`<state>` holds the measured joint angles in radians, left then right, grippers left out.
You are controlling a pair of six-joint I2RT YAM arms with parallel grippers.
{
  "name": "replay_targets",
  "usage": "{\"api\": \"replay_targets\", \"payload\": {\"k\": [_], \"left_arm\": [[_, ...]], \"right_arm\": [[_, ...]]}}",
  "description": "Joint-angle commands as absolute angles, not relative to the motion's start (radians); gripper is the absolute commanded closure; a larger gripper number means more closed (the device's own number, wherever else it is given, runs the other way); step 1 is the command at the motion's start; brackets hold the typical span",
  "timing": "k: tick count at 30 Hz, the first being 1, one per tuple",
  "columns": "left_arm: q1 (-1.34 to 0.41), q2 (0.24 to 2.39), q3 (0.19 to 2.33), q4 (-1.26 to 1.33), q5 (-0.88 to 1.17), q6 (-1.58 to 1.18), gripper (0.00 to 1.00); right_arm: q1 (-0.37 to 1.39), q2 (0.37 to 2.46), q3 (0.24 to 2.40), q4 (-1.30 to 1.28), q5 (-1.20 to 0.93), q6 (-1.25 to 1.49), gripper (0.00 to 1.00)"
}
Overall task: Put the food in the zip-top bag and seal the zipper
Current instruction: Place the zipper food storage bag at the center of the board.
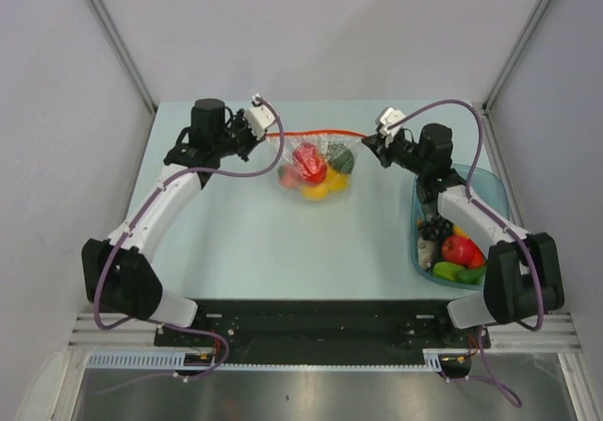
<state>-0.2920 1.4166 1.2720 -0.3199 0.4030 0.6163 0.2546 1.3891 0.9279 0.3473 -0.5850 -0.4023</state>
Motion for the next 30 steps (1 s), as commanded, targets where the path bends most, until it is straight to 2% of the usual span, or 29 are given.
{"api": "replay_targets", "payload": {"k": [1, 6, 12, 19, 23, 26, 27, 28, 29, 30], "left_arm": [[-0.275, 1.445, 1.332, -0.25, 0.354, 0.581, 1.0], [-0.275, 1.368, 1.092, -0.311, 0.445, 0.639, 1.0], [-0.284, 1.252, 0.841, -0.382, 0.482, 0.761, 1.0], [-0.31, 1.094, 0.657, -0.419, 0.491, 0.804, 0.99], [-0.357, 1.043, 0.601, -0.439, 0.495, 0.801, 0.95], [-0.406, 1.032, 0.588, -0.474, 0.498, 0.779, 0.89], [-0.414, 1.025, 0.589, -0.485, 0.503, 0.775, 0.87], [-0.423, 1.019, 0.591, -0.503, 0.511, 0.767, 0.86], [-0.425, 1.009, 0.594, -0.511, 0.514, 0.758, 0.83], [-0.425, 1.003, 0.607, -0.523, 0.517, 0.744, 0.75]], "right_arm": [[0.259, 1.445, 0.997, 0.464, -0.561, -0.451, 1.0], [0.293, 1.483, 0.996, 0.166, -0.737, -0.604, 1.0], [0.342, 1.496, 0.968, -0.182, -0.788, -0.777, 1.0], [0.382, 1.424, 0.848, -0.345, -0.81, -0.932, 1.0], [0.428, 1.404, 0.787, -0.387, -0.778, -1.0, 1.0], [0.446, 1.405, 0.785, -0.413, -0.767, -0.996, 0.83], [0.445, 1.401, 0.785, -0.419, -0.765, -0.989, 0.65], [0.445, 1.391, 0.785, -0.423, -0.762, -0.983, 0.58], [0.442, 1.364, 0.785, -0.428, -0.758, -0.971, 0.54], [0.439, 1.342, 0.785, -0.445, -0.759, -0.965, 0.51]]}}
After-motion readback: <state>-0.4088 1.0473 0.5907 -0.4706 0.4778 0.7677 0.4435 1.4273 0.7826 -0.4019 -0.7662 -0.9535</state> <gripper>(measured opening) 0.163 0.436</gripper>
